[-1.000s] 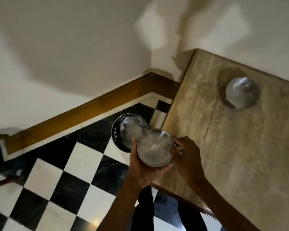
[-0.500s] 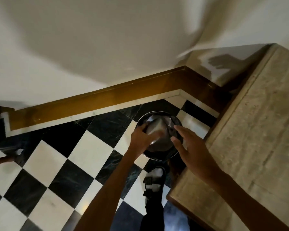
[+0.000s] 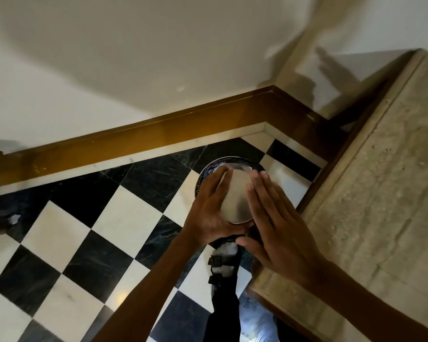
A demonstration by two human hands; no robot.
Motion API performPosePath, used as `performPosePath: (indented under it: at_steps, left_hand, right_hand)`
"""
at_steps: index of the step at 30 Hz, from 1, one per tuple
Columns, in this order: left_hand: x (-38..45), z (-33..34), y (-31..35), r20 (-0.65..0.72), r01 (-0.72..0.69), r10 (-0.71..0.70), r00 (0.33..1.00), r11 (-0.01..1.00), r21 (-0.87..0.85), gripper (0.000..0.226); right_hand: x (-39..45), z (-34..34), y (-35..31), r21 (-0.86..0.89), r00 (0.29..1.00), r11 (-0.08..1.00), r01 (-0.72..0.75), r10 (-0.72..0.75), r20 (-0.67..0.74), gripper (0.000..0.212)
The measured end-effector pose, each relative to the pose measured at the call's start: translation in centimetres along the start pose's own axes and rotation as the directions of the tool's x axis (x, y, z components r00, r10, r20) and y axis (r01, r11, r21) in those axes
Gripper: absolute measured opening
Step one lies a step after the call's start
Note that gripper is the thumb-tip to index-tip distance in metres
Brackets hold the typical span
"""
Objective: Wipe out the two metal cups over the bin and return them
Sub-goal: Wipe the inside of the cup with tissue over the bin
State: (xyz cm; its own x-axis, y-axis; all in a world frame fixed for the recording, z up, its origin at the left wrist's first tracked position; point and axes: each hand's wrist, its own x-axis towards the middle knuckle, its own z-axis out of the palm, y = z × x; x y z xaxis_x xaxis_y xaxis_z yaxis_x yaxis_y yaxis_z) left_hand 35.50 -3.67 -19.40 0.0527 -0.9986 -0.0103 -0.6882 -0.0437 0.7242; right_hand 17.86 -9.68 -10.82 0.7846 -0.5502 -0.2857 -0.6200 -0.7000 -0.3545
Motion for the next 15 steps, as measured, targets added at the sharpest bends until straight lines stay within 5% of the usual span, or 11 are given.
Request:
performPosePath:
  at_steps: [3, 7, 11, 15]
  left_hand:
    - [0.3, 0.1, 0.3, 0.035, -0.004, 0.003, 0.999, 1.0, 0.031, 0.122]
    - [-0.2, 0.1, 0.7, 0.012, -0.001, 0.001, 1.0, 1.0, 0.02, 0.118]
    - [0.0, 0.6, 0.9, 0.065, 0.009, -0.012, 0.998, 0.999, 0.05, 0.119]
    - [0.0, 1.2, 0.5, 0.017, 0.062, -0.062, 0.998, 0.997, 0.041, 0.119]
  right_hand:
    - [0.1, 0.6, 0.7, -0.045, 0.981, 0.992, 0.115, -0.107, 0.162, 0.096]
    - [0.1, -0.3, 0.5, 0.015, 1.0, 1.0, -0.001, 0.001, 0.004, 0.091]
    - [0.0, 0.9, 0.8, -0.009, 0.986, 0.997, 0.075, -0.072, 0.151, 0.1]
    - [-0.4, 0.1, -0.3, 0.076, 0.996, 0.997, 0.0, 0.006, -0.084, 0.091]
